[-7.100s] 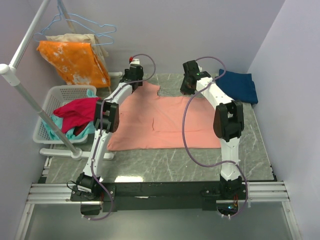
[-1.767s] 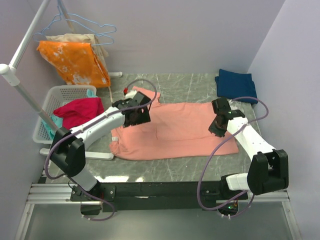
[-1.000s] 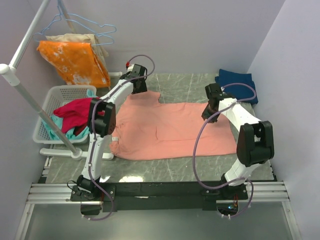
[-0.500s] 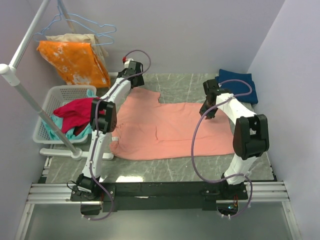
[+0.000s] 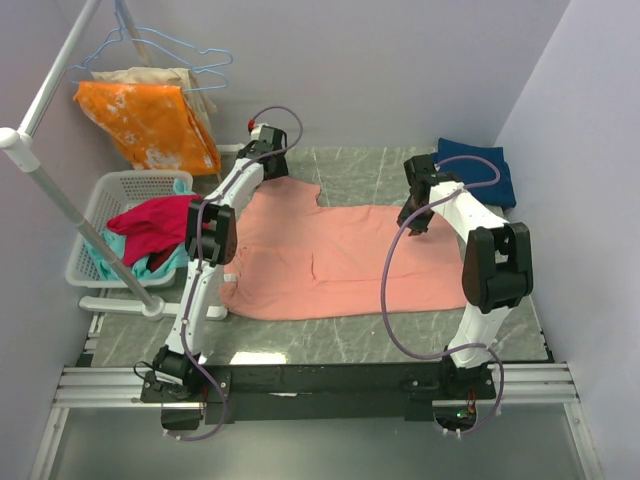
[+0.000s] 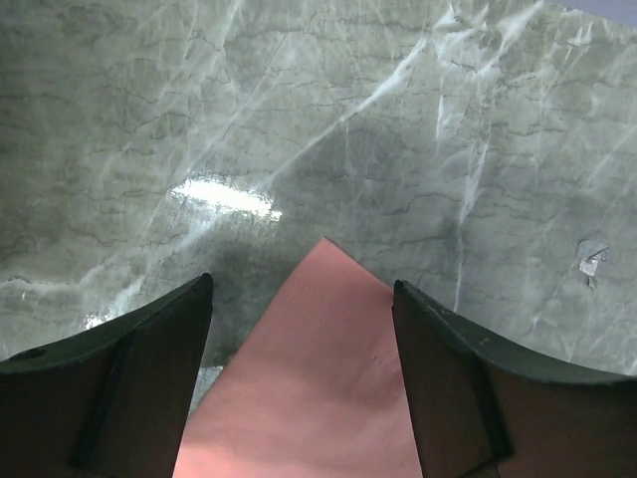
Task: Fold and stack the t-shirts
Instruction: Fold the tshirt
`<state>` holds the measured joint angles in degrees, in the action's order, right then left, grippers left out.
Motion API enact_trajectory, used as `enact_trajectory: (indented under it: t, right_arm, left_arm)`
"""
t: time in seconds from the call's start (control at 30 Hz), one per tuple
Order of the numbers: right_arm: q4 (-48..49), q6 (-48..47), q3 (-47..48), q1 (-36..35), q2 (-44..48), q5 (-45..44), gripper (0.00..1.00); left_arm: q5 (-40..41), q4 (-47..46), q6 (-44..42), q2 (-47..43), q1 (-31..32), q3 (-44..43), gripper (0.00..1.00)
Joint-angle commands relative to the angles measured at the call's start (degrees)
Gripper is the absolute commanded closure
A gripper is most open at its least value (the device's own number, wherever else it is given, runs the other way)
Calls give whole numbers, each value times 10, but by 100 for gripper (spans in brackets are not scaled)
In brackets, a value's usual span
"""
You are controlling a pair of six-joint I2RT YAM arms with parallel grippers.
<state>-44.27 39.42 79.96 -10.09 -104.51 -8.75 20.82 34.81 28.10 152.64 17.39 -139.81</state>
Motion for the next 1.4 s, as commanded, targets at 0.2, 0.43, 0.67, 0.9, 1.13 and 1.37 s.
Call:
enact_trajectory:
  t: [0.2, 0.43, 0.67, 0.9, 1.13, 1.37]
  right_arm:
    - [-14, 1, 24, 2, -8, -4, 71]
    - [-14, 4, 30, 2, -8, 1, 72]
    - [-17, 6, 25, 2, -5, -2, 73]
    - [-18, 5, 20, 1, 0, -8, 74]
    - [-15, 4, 27, 3, 1, -16, 74]
    - [-13, 10, 59, 19, -17, -25, 74]
  left_arm:
    - [-5, 19, -9, 12, -7, -21, 49]
    - [-5, 12, -32, 6, -7, -19, 56]
    - [-2, 11, -45, 4, -7, -14, 68]
    - [-2, 3, -50, -2, -7, -10, 74]
    - [7, -14, -50, -14, -8, -1, 83]
    - [-16, -72, -44, -58, -6, 16, 91]
